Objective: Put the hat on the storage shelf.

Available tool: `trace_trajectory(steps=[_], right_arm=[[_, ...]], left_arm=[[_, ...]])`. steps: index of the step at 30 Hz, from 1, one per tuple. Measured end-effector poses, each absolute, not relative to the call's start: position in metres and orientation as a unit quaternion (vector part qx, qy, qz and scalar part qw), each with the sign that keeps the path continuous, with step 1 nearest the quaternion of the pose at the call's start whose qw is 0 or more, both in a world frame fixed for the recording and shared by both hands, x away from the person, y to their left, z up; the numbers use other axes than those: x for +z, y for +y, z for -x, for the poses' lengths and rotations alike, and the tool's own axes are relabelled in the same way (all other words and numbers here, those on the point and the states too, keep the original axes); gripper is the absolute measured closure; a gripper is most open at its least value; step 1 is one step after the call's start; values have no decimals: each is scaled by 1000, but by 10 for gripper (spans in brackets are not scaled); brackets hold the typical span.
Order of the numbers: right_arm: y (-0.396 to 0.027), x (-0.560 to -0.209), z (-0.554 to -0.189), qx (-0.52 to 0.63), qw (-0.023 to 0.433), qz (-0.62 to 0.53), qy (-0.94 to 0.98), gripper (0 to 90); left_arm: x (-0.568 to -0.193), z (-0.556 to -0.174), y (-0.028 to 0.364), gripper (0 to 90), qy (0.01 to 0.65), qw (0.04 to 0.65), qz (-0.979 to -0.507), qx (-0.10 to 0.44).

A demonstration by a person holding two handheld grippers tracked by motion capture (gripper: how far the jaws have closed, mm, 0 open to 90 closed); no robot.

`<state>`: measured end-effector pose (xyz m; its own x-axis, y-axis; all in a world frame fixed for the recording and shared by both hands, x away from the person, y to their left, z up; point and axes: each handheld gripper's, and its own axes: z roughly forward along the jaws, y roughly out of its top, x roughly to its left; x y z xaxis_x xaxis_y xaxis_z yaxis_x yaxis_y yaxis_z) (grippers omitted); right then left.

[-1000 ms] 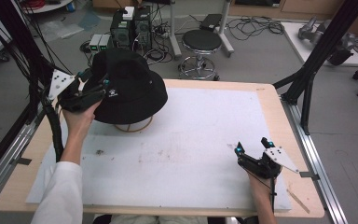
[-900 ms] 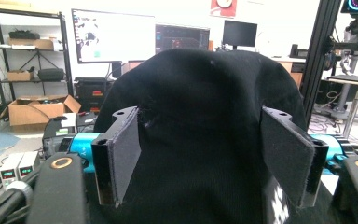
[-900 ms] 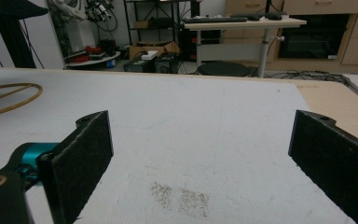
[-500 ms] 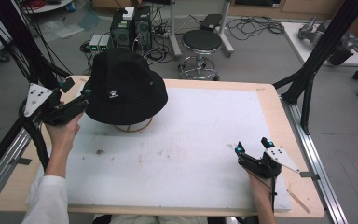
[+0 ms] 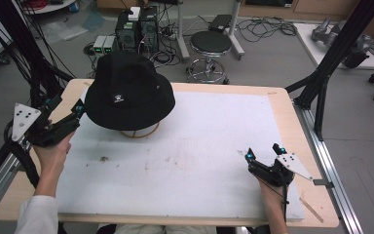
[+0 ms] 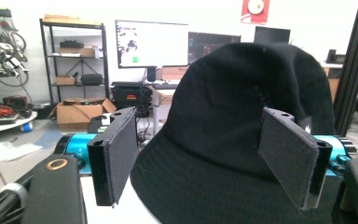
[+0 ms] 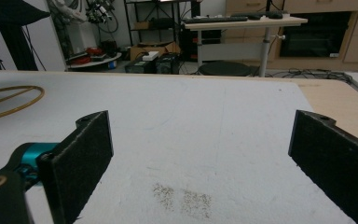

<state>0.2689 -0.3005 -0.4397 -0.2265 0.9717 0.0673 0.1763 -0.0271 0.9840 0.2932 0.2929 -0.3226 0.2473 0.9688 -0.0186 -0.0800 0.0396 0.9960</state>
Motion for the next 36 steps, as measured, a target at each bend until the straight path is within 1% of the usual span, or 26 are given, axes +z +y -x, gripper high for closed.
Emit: trace_trajectory(steps=[11,21,23,36], right_arm=[[-300,-439,-268,522,383,-495,580,54],[-301,-439,-268,519,386,-498,578,54],[-301,-439,-268,519,386,-498,578,54],[-301,-439,-268,520,385,-497,577,54]], left_arm=[[-352,-269,310,287,438,572,-514,466],[-380,-248,332,288,462,567,-488,476],[-388,-244,335,311,461,571,-484,477],[-421,-232,334,304,474,561,-495,465]])
